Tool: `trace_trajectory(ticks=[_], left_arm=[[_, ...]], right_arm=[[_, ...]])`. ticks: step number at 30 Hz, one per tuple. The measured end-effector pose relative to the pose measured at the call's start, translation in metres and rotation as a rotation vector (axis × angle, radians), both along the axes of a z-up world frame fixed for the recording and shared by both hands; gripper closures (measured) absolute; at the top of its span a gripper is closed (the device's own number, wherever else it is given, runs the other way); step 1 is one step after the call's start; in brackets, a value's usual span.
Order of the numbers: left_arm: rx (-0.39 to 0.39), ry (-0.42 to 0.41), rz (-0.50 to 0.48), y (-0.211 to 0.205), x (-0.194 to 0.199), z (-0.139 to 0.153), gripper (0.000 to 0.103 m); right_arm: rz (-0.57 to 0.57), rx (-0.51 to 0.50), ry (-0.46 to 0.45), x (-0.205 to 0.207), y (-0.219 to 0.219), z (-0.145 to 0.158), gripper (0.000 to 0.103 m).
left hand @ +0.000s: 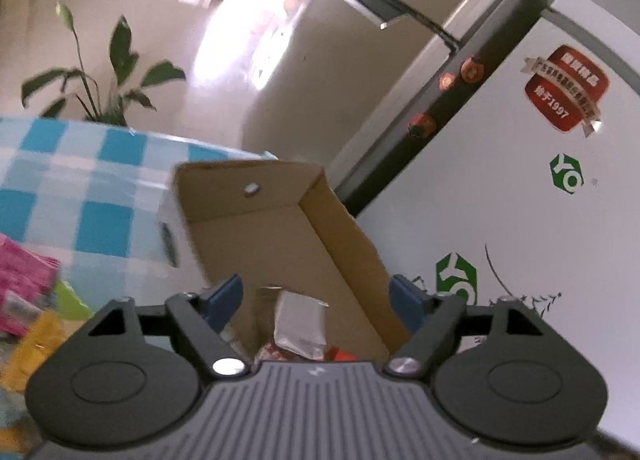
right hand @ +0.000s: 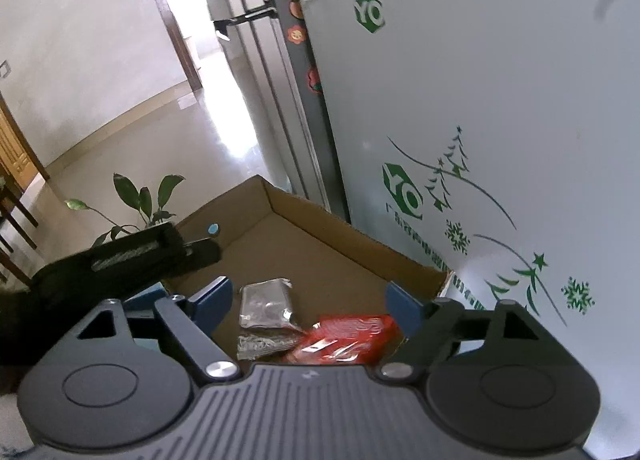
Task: Organize snacks
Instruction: 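Open both tools to drop the silver and red bags into the cardboard box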
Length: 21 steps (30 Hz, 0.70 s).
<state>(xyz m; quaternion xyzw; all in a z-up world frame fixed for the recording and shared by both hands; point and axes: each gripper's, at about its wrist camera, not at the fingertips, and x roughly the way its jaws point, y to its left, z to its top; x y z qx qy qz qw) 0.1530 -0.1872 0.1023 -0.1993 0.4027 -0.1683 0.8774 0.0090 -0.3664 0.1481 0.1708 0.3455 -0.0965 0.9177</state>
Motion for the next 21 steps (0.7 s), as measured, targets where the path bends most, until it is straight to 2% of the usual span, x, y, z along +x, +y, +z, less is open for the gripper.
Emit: trace_trajectory(ticks=[2,5,11,18,21], left_arm=[[0.034,-0.023,-0.012,0.011,-0.01,-0.001,0.023],[0.131,-0.043,-0.012,0.025,-0.024,-0.007,0.023],[0.281,-0.018,-0.042,0.034,-0.05,-0.037,0.023],[0.367,0.015,-0.1,0.014,-0.053,-0.069,0.023],[0.381,0.066,-0.088,0.016,-0.052,-0.082,0.022]], right_arm=[[0.009,0.013,0.008,0.002,0.0,-0.002,0.015],[0.025,0.024,0.016,0.004,0.002,-0.004,0.015],[0.082,0.066,0.057,0.01,0.013,-0.014,0.014],[0.145,0.053,0.113,0.02,0.033,-0.03,0.014],[0.172,0.059,0.144,0.026,0.04,-0.037,0.014]])
